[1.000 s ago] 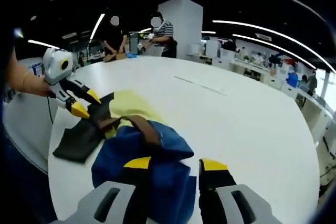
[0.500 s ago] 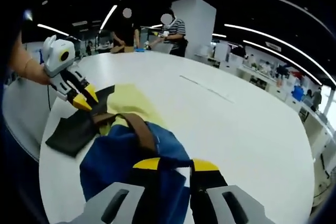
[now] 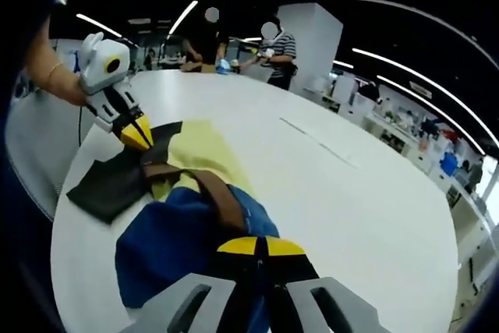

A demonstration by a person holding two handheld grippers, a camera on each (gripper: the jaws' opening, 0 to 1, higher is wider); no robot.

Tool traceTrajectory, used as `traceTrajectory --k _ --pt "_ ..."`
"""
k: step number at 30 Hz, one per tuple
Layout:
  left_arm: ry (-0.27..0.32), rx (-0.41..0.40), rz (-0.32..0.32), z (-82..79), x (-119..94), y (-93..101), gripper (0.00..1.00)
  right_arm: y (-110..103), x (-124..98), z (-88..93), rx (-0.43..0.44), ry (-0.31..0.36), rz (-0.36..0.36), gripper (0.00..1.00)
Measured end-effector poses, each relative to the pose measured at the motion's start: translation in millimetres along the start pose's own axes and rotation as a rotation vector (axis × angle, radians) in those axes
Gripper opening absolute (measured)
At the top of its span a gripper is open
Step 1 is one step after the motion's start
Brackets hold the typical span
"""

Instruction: Fold the garment on the visible template until the final outline fits inside the template.

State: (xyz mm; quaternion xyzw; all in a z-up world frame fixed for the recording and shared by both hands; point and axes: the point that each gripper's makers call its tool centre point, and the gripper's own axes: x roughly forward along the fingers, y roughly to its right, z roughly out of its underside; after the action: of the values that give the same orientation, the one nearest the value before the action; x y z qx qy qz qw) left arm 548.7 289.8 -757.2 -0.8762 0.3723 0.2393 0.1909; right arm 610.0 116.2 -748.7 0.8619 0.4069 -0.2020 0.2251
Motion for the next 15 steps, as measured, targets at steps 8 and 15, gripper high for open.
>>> traceTrajectory --k 8,15 --pt "0.018 -0.009 0.018 -1.6 -4.9 4.5 0.02 0.0 -0.8 -0.4 0.001 -0.003 0.0 0.0" --pt "0.026 0.03 0.038 -1.7 -7.0 12.3 0.15 0.4 -1.8 -1.4 0.012 -0.001 0.004 0.0"
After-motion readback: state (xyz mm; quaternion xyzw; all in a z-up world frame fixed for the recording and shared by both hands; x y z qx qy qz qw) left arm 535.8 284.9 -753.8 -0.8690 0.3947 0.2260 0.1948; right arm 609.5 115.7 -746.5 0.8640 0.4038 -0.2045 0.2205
